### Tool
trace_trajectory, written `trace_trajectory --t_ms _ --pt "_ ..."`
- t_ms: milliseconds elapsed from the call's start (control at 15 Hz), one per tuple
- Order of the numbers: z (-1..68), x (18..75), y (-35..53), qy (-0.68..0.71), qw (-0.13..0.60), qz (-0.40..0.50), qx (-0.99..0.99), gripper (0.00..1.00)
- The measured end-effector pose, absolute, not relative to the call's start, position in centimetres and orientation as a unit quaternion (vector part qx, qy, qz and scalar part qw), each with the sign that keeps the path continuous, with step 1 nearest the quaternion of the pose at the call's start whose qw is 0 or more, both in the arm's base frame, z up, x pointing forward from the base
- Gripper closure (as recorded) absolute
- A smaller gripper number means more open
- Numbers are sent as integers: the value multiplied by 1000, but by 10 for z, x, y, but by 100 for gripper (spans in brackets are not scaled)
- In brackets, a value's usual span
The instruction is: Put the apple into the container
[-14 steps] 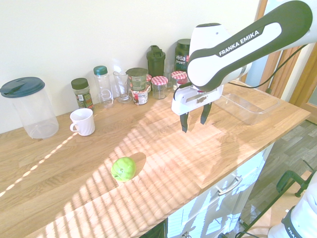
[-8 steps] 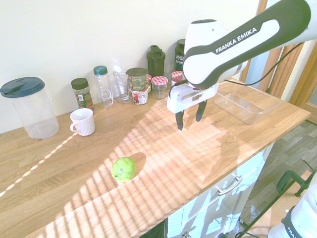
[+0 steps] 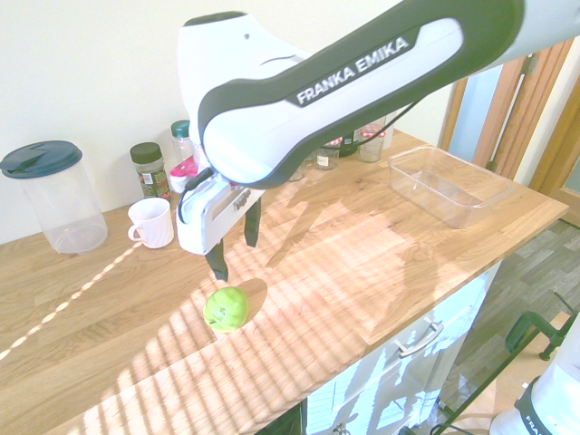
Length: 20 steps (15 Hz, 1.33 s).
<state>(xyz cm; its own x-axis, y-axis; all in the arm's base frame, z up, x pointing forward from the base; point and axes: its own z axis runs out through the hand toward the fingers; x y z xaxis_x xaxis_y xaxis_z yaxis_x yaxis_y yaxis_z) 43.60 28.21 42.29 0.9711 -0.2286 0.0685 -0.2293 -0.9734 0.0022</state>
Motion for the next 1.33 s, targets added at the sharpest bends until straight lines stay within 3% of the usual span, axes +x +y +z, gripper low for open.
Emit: trace_trajectory --t_ms 267,733,1333 --pt "400 444 311 -23 58 9 998 0" --pt "370 434 324 19 87 -46 995 0" --pt "346 428 338 34 78 -46 995 0"
